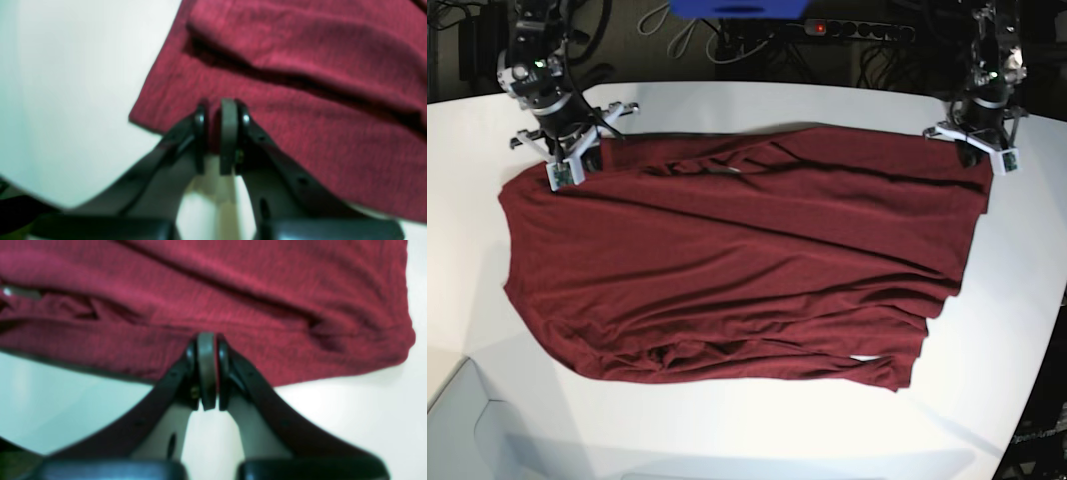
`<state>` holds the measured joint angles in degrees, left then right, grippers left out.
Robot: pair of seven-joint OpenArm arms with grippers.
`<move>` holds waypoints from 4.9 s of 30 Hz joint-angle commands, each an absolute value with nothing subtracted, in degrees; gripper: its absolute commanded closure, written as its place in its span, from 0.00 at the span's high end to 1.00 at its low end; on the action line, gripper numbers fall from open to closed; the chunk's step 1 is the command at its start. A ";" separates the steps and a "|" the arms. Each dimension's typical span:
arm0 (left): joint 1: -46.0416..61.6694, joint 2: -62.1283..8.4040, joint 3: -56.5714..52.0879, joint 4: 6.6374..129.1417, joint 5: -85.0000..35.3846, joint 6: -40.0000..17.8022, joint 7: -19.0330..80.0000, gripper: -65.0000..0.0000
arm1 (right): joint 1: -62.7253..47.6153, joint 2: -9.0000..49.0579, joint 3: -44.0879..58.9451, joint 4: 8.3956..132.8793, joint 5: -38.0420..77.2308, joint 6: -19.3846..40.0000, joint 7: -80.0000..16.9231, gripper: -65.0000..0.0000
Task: Layout the t-shirt on the table in an organized manner, then fold the t-shirt properly
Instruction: 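Grasp the collar edge with both grippers and pull it away from the hem, then hold the collar edge with both grippers and drag it to smooth the shirt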
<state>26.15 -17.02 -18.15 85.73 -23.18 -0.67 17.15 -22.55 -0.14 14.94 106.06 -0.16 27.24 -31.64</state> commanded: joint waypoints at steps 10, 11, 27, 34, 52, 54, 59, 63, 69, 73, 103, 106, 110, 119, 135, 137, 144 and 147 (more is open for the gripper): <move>30.11 -17.27 -18.15 90.68 -23.08 -0.31 20.35 0.09 | -23.78 -0.04 13.49 106.59 0.31 27.56 -30.73 0.00; 30.11 -17.27 -18.15 90.68 -23.08 -0.31 20.35 0.09 | -24.13 0.04 12.53 106.59 0.31 27.56 -30.73 0.00; 29.49 -18.42 -18.33 89.98 -23.08 -0.31 20.35 0.09 | -29.58 2.86 9.54 100.44 0.04 27.56 -30.02 0.00; 28.88 -18.51 -18.33 90.24 -23.08 -0.31 20.35 0.09 | -33.19 3.56 11.21 104.31 0.04 27.56 -30.02 0.00; 28.70 -18.51 -18.51 89.89 -23.08 -0.31 20.35 0.09 | -23.43 0.40 9.98 101.05 0.31 27.56 -30.02 0.00; 28.70 -18.51 -18.51 89.89 -23.08 -0.31 20.35 0.09 | -22.99 0.48 10.24 98.15 0.22 27.56 -30.02 0.00; 28.70 -18.51 -18.51 89.89 -23.08 -0.31 20.35 0.09 | -25.10 2.15 10.33 96.75 0.22 27.56 -28.62 0.00; 28.79 -18.51 -18.24 90.24 -23.08 -0.31 20.35 0.09 | -28.18 3.56 10.42 96.75 0.22 27.56 -25.45 0.00; 28.70 -18.33 -18.24 90.68 -23.08 -0.31 20.35 0.09 | -30.46 3.65 12.53 96.84 0.22 27.56 -24.48 0.00; 28.70 -18.33 -18.24 90.68 -23.08 -0.31 20.35 0.09 | -30.46 3.74 14.46 96.92 0.22 27.56 -24.48 0.00; 32.22 -17.98 -18.24 98.24 -23.52 -0.31 20.35 0.09 | -31.69 2.86 17.54 105.98 0.22 27.56 -24.92 0.00; 33.80 -17.89 -18.24 98.42 -23.60 -0.31 20.35 0.09 | -31.69 2.86 17.54 105.98 0.22 27.56 -24.75 0.00; 36.09 -17.89 -18.59 99.21 -23.60 -0.31 20.35 0.09 | -31.69 2.86 17.54 105.98 0.22 27.56 -24.66 0.00; 36.53 -17.98 -18.59 99.21 -23.60 -0.31 20.88 0.27 | -32.75 1.80 18.07 108.53 0.31 33.36 -25.01 0.00; 36.09 -17.98 -18.68 100.00 -23.25 -0.31 22.90 0.57 | -34.86 0.40 17.98 112.22 0.13 34.95 -25.01 0.26; 36.00 -17.98 -18.68 100.00 -23.16 -0.31 22.90 0.57 | -34.86 0.40 17.98 112.22 0.13 34.95 -25.01 0.26; 34.15 -17.98 -18.68 96.66 -23.16 -0.31 22.73 0.57 | -34.86 0.40 17.98 112.13 0.13 34.95 -25.01 0.26; 33.71 -17.98 -18.68 95.69 -23.43 -0.31 22.73 0.58 | -34.86 0.40 17.98 112.04 0.13 34.95 -25.01 0.26</move>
